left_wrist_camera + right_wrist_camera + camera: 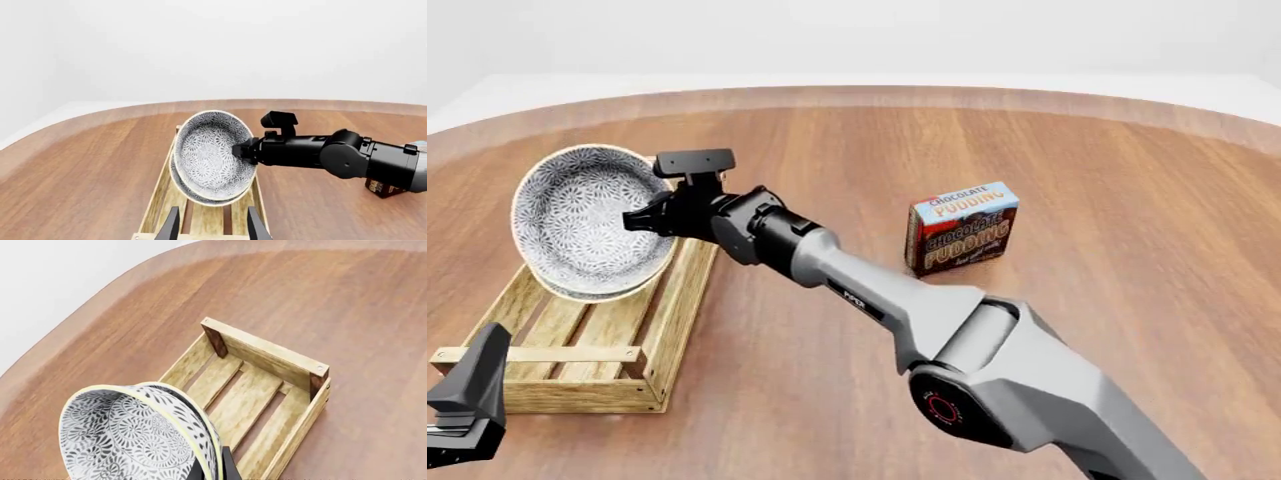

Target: Stack the left bowl on the right bowl and place them in the tray.

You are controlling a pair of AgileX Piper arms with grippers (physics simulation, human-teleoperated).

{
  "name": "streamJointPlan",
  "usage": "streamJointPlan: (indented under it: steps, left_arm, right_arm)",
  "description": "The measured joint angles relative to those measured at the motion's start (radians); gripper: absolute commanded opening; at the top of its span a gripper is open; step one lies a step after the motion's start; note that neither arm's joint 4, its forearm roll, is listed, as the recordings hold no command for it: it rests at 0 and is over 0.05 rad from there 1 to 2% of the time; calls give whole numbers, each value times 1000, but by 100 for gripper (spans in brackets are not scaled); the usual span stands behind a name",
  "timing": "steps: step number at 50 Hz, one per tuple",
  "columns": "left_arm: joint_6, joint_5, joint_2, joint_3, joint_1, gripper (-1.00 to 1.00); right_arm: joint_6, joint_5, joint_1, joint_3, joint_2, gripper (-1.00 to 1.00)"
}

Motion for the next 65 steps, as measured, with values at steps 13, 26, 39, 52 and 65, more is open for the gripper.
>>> streamJointPlan:
  steps: [13, 26, 39, 52, 65]
  left_arm:
    - [0, 0, 0, 0, 1, 100]
    - [0, 0, 0, 0, 1, 100]
    - [0, 0, 0, 0, 2, 100]
    - [0, 0, 0, 0, 2, 100]
    - [0, 0, 0, 0, 3, 100]
  right_arm:
    - [3, 6, 3, -27, 37, -100]
    - [8, 10, 2, -56, 64, -100]
    - [12, 45, 2, -130, 100, -100]
    - [1, 50, 20, -151, 109, 100]
    - [6, 18, 32, -93, 83, 100]
